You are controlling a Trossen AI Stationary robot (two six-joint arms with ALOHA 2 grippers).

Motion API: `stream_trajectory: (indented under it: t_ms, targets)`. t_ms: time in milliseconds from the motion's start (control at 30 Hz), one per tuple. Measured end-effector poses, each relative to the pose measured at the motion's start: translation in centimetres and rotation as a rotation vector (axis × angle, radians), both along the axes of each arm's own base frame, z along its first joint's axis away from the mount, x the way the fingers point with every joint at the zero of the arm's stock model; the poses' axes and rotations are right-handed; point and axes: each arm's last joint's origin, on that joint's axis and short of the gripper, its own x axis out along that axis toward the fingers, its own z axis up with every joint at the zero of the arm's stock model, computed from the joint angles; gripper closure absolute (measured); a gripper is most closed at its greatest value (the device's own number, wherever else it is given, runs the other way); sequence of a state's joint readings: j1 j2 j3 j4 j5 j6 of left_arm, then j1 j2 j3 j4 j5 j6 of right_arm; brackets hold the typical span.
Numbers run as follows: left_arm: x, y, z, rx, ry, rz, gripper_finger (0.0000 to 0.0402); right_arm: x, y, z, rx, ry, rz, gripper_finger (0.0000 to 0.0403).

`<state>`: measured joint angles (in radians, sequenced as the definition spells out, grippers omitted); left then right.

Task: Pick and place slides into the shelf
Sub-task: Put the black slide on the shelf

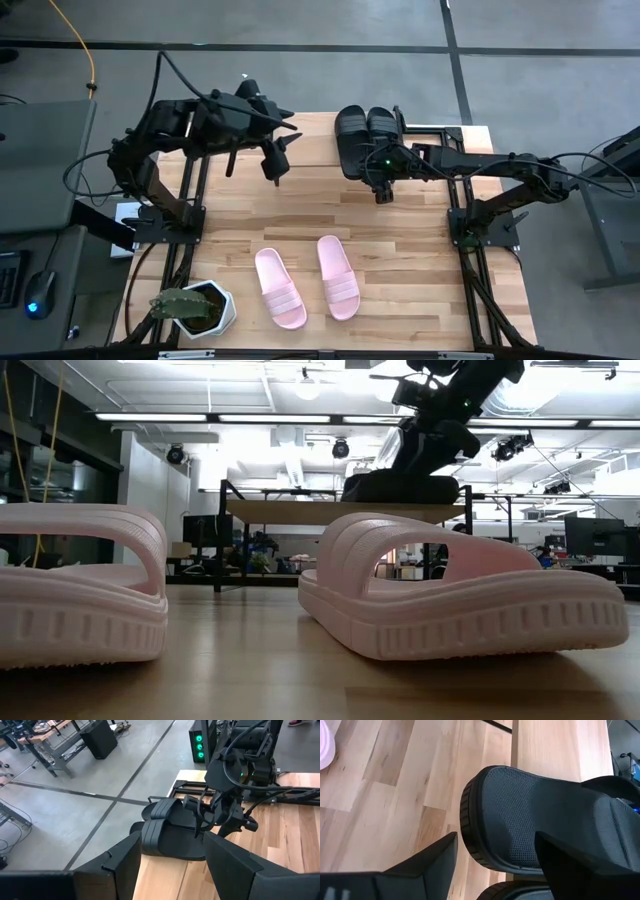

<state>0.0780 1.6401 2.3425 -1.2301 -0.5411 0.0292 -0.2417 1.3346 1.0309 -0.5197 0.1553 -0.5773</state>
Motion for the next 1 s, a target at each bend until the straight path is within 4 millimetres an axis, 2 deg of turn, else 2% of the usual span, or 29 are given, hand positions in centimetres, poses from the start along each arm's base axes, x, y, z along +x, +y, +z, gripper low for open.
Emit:
stream_trajectory:
  t_ms: [1000]
  targets:
    - [0.00, 0.01, 0.00, 0.000, 0.000, 0.001, 0.0202, 0.03, 0.63, -0.13, 0.156, -0.025, 0.043, 0.0145]
